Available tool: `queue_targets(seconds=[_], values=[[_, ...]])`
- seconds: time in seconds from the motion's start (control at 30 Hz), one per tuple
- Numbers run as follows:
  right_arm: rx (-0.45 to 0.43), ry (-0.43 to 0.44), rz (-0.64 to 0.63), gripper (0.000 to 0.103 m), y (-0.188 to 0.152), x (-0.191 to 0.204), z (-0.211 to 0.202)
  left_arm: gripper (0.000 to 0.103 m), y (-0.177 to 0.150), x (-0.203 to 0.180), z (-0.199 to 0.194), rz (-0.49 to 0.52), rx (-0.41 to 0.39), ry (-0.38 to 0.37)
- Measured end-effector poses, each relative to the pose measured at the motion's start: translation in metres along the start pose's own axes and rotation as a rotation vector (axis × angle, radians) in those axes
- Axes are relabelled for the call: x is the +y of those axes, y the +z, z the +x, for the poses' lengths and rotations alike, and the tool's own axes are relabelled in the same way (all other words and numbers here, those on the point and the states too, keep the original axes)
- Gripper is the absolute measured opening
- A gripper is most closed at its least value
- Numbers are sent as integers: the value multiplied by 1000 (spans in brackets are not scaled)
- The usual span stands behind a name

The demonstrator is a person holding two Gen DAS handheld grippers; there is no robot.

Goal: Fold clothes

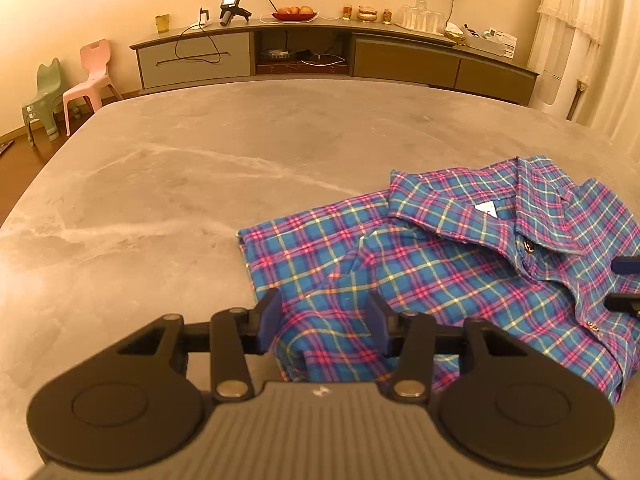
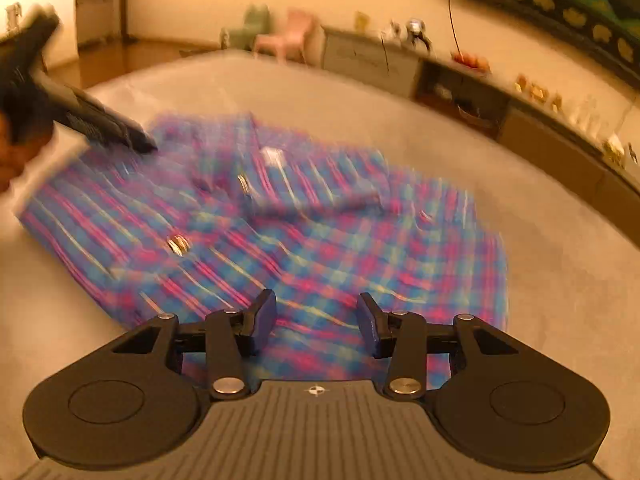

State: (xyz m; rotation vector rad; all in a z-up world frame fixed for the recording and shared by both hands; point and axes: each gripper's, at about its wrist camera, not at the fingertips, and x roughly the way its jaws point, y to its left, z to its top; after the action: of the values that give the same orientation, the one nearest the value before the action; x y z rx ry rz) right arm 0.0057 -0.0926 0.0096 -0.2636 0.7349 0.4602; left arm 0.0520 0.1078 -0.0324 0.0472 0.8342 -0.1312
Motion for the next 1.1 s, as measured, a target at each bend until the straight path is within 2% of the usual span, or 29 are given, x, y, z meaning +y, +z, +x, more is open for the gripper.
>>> queue_targets(seconds=[0.07, 0.17, 0.23, 0.37, 0.47, 0.57, 0.6, 0.67, 0.8, 0.9, 1.03, 1.1], values=[[15, 9, 71, 49, -1, -16, -2, 47, 0, -1, 0, -2, -1, 2], [17, -28, 106, 49, -4, -27, -11, 47, 0, -2, 0, -5, 0, 8], [3, -45, 107, 49, -4, -25, -19, 47, 0, -3, -2, -10, 1, 14], [-44, 3, 54, 49, -3, -3, -35, 44, 0, -10, -18, -30, -10, -3], [-71, 34, 7, 49, 1, 15, -42, 44, -8, -30, -46, -7, -57, -77], [-88, 49, -33, 50, 2, 28, -41, 44, -37, -66, -63, 128, -31, -205], [-85, 54, -45, 50, 2, 31, -36, 44, -49, -77, -62, 176, -8, -212], [-68, 52, -58, 50, -1, 31, -27, 45, -63, -83, -60, 234, -19, -191], [-27, 55, 2, 50, -10, 7, -18, 48, -68, -66, -63, 200, -8, -216], [-13, 60, 17, 50, -16, -13, -21, 48, -70, -62, -67, 215, -10, -214], [40, 117, 53, 51, -16, -36, -29, 46, -58, -45, -75, 196, -21, -158], [68, 118, 31, 51, -13, -43, -35, 44, -48, -30, -79, 144, -54, -131]])
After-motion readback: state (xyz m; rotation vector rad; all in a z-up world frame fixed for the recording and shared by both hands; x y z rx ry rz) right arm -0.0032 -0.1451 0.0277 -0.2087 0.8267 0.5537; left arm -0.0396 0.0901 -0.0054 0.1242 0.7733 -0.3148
